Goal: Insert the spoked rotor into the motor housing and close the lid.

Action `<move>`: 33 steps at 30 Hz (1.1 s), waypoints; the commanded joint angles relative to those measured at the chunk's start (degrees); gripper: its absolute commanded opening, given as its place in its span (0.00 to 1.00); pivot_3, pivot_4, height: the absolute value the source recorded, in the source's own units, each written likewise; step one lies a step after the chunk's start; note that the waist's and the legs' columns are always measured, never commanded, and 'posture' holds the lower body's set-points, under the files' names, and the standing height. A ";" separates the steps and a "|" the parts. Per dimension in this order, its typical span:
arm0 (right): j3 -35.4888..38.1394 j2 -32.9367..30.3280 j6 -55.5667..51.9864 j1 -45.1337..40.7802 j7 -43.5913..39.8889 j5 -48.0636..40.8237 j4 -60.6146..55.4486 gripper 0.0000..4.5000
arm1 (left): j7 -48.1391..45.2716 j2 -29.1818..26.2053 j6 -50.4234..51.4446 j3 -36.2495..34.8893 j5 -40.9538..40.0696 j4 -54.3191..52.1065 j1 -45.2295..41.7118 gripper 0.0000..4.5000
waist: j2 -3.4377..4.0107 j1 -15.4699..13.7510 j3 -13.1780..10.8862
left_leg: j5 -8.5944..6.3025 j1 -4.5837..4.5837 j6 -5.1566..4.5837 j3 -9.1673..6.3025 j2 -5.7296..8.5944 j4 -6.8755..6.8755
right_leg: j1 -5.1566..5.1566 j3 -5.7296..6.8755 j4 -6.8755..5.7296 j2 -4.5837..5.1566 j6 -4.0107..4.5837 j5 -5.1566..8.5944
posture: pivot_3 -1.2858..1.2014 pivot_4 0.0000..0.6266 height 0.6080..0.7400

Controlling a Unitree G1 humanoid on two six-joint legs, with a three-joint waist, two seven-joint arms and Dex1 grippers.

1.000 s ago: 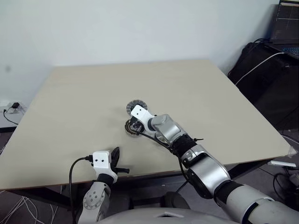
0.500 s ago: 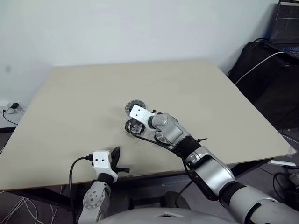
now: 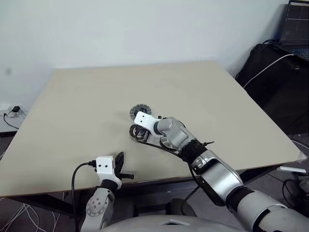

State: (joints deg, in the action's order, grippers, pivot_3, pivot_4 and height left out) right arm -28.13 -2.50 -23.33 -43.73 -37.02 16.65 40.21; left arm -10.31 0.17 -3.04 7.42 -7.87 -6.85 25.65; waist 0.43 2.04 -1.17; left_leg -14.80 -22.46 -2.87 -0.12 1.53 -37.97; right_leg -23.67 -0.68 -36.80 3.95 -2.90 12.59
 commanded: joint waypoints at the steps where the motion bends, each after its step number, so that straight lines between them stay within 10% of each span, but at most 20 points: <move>1: 1.80 0.45 -0.41 -2.32 0.54 -0.65 0.51 0.00 | -0.37 0.48 -0.92 0.63 -0.24 -0.63 -0.42 0.00 | 0.00 0.00 0.00 | -0.02 0.00 0.03 0.00 0.00 0.00 | 0.00 0.00 0.00 0.01 0.00 0.00 | 0.52 0.00 1.00; 33: 4.17 1.29 -2.08 -6.43 -2.06 -2.79 5.28 0.00 | -0.54 0.93 -0.97 0.68 -0.50 -0.24 -0.30 0.00 | 0.01 0.03 -0.01 | -0.12 -0.02 0.21 -0.01 0.02 0.01 | -0.02 0.00 -0.01 0.02 0.00 -0.01 | 0.52 0.00 1.00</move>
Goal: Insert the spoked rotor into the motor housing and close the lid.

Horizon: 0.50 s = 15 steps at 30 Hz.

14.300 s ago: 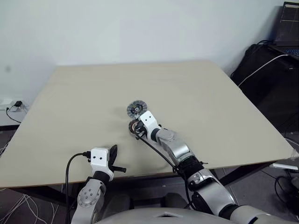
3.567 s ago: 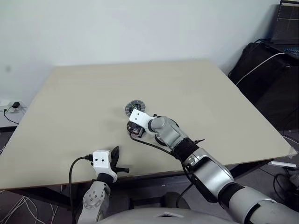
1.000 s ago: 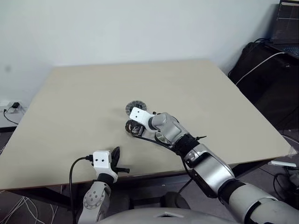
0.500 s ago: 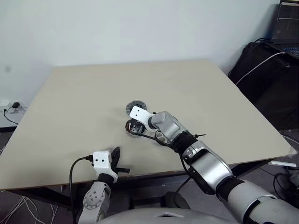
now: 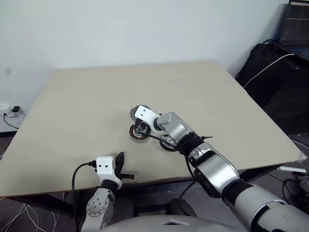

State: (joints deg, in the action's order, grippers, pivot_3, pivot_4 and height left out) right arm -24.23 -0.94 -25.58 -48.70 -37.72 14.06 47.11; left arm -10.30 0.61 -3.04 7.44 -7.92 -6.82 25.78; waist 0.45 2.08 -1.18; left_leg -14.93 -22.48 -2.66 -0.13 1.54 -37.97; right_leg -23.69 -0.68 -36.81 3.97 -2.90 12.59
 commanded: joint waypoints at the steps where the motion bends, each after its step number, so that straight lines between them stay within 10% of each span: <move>1: 0.09 -0.32 0.10 -1.42 -1.80 -0.18 -1.63 0.00 | -0.59 0.49 -0.98 0.67 -0.46 -0.21 -0.46 0.00 | 0.00 -0.01 0.00 | 0.00 0.00 0.00 0.00 0.00 0.00 | 0.00 0.00 0.00 0.00 0.00 0.00 | 0.52 0.00 1.00; 15: 0.31 0.34 0.13 -2.94 -4.00 -0.16 0.98 0.00 | -0.46 1.02 -1.28 0.46 -0.34 0.02 -0.37 0.00 | 0.00 0.01 0.00 | 0.00 0.00 0.00 0.00 0.00 0.00 | 0.00 0.00 0.00 -0.02 0.00 0.00 | 0.52 0.00 1.00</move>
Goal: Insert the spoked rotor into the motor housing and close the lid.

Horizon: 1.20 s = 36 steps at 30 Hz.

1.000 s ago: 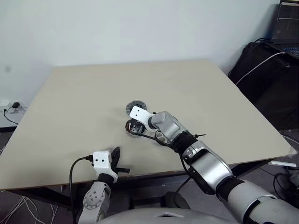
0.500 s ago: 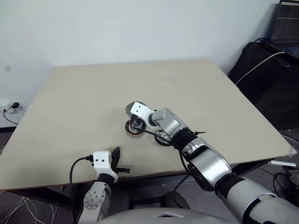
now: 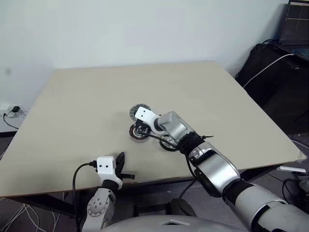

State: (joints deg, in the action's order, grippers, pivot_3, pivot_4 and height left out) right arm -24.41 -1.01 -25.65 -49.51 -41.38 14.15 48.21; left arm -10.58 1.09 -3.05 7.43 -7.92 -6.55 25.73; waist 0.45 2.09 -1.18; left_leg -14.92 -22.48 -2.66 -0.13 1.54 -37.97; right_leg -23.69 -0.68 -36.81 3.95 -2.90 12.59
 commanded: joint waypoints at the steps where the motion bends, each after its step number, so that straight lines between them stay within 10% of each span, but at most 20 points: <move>1: 0.42 0.44 0.30 -2.19 -0.35 -0.17 0.09 0.00 | -0.15 0.58 -1.30 0.46 -0.33 -0.25 -0.30 0.00 | 0.00 0.00 0.00 | 0.00 0.00 0.00 0.00 0.00 0.00 | 0.00 0.00 0.00 0.00 0.00 0.00 | 0.52 0.00 1.00; 16: -0.14 0.24 0.99 -2.00 -1.19 0.53 0.87 0.00 | -0.26 0.77 -1.34 0.49 -0.12 -0.29 -0.17 0.00 | 0.00 -0.01 0.00 | 0.00 0.00 0.01 0.00 0.00 0.00 | 0.00 0.00 0.00 0.01 0.00 0.00 | 0.52 0.00 1.00; 22: 0.58 0.31 1.28 -2.00 -0.70 0.14 0.34 0.37 | -0.30 0.74 -1.26 0.43 -0.19 -0.30 -0.20 0.00 | 0.00 0.00 0.00 | -0.01 0.00 0.01 0.00 0.00 0.00 | 0.00 0.00 0.00 0.01 0.00 0.00 | 0.52 0.00 1.00; 32: 3.42 -0.37 -0.01 -1.63 -0.26 -2.45 -4.56 0.37 | -0.82 0.49 -1.04 0.34 -0.38 0.01 -0.47 0.00 | 0.00 -0.01 0.00 | -0.01 0.00 0.01 0.00 0.00 0.00 | -0.01 0.00 0.00 0.01 0.00 0.00 | 0.52 0.00 1.00; 36: 3.45 -0.17 -1.20 1.14 0.87 -2.78 -7.42 0.15 | -1.14 0.42 -0.95 0.34 -0.24 0.18 -0.77 0.00 | -0.01 -0.02 0.01 | -0.01 0.00 0.01 0.00 0.00 0.01 | -0.01 0.00 0.00 0.01 0.00 0.00 | 0.52 0.00 1.00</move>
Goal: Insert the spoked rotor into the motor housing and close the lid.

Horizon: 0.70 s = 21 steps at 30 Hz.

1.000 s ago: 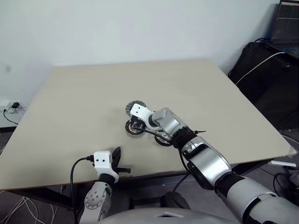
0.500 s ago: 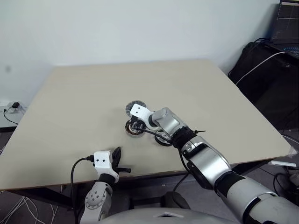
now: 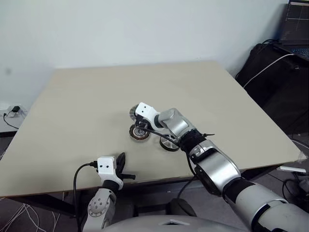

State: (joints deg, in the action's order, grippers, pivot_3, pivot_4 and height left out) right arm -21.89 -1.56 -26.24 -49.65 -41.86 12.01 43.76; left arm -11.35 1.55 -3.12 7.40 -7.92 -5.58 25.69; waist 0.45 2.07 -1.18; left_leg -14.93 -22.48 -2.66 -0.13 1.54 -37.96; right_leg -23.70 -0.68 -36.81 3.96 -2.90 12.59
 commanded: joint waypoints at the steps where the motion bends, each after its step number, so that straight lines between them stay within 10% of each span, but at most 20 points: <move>1: 0.82 0.44 -0.85 1.88 1.90 -0.61 -3.39 0.08 | -0.39 -0.05 -0.87 0.38 -0.23 -0.78 -0.76 0.00 | -0.01 -0.01 0.01 | 0.00 0.00 0.00 0.00 0.00 0.00 | 0.00 0.00 0.00 0.00 0.00 0.00 | 0.52 0.00 1.00; 21: 0.32 1.93 -0.63 3.48 6.11 -0.24 -1.90 0.01 | -0.09 -0.23 -0.67 0.24 -0.11 -1.54 -0.29 0.00 | 0.00 0.01 0.00 | 0.00 0.00 0.00 0.00 0.00 -0.01 | 0.01 0.00 0.00 0.00 0.00 0.00 | 0.52 0.00 1.00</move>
State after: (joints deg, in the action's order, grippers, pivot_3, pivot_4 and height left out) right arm -22.10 0.24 -27.89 -44.26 -36.23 11.92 42.38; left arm -11.34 1.43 -3.05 7.37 -7.90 -5.43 25.74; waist 0.44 2.08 -1.17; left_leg -14.92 -22.48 -2.66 -0.13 1.54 -37.97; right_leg -23.69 -0.68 -36.81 3.96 -2.90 12.59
